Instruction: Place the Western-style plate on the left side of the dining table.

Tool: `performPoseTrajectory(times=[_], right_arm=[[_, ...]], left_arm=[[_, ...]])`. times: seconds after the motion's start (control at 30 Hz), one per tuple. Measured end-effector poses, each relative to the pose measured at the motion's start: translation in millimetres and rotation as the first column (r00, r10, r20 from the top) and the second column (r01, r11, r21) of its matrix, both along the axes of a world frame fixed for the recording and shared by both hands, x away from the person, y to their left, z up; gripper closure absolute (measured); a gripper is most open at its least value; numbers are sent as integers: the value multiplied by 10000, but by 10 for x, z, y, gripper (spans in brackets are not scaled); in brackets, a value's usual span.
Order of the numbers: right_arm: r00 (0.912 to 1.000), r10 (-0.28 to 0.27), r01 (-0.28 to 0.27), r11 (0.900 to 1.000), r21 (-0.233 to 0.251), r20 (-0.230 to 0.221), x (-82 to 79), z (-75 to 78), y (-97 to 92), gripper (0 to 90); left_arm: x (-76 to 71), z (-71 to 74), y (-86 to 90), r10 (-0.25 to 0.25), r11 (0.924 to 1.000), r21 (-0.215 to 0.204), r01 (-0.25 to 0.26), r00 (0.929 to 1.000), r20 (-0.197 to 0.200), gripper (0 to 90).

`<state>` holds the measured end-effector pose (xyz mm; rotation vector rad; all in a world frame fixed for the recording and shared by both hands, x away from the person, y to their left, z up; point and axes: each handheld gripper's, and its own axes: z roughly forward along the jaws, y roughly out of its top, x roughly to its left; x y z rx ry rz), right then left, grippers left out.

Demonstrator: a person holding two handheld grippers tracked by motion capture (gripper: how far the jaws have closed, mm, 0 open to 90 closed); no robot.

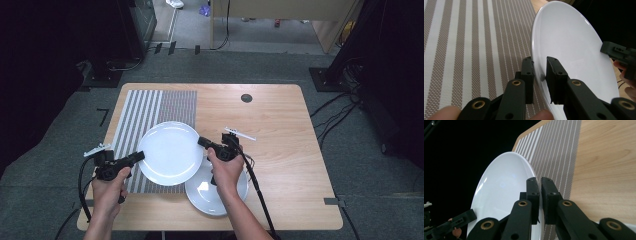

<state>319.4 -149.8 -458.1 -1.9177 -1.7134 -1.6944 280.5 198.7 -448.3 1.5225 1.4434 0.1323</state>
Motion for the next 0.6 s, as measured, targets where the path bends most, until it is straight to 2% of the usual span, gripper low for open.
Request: performPoseTrajectory(times=[0.27, 0.6], right_arm=[[9998, 177, -177, 9997, -196, 5, 183, 65, 152, 864], [9990, 422, -426, 9984, -360, -120, 463, 34, 374, 863]], left_arm=[[85, -22, 121, 331, 9993, -160, -332, 9994, -57, 778], [199, -95, 281, 882, 9957, -266, -887, 9959, -183, 774]])
